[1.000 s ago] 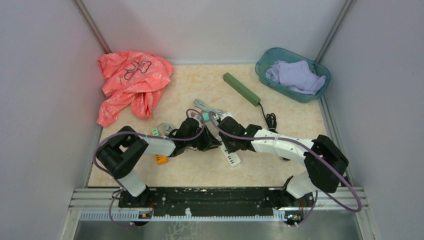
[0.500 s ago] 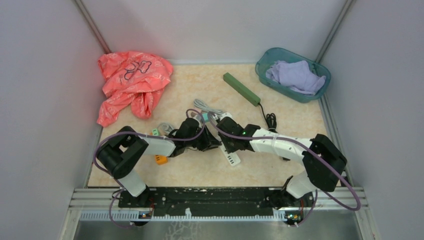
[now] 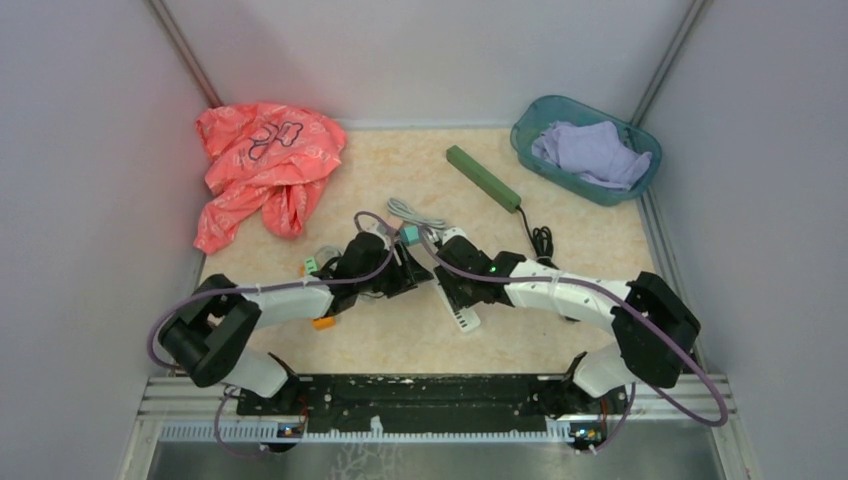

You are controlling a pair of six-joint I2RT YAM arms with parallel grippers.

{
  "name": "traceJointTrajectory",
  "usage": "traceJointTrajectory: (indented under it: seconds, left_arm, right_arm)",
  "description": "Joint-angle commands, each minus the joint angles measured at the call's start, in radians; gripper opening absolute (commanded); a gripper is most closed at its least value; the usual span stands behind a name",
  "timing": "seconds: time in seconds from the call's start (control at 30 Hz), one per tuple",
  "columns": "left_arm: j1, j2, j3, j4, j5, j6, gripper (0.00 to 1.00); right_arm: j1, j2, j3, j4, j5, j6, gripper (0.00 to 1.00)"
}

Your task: Insert the plug

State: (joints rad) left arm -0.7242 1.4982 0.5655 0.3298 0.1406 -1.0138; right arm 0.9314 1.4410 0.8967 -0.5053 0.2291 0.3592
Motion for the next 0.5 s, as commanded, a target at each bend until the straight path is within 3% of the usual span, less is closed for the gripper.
traceJointTrajectory:
  seconds: [0.0,0.1,0.3,0.47]
  left_arm:
    - [0.017,-0.105,0.005,-0.124,-0.098,0.083,0.66]
    - [0.023,-0.189,0.025,-0.223,-0.179,0.132,0.71]
    - [0.04,-0.35,0.064,-0.372,-0.324,0.241,0.77]
    - [0.049,-0.451,0.089,-0.48,-0.428,0.305,0.88]
  right_arm:
    - [0.005,-0.089,-0.027,0.036,-0.037,-0.01,0.51]
    - [0.005,-0.145,-0.059,0.063,-0.038,-0.008,0.6]
    - [0.004,-0.18,-0.11,0.083,-0.052,-0.01,0.67]
    - [0.026,-0.171,-0.155,0.126,-0.068,0.003,0.73]
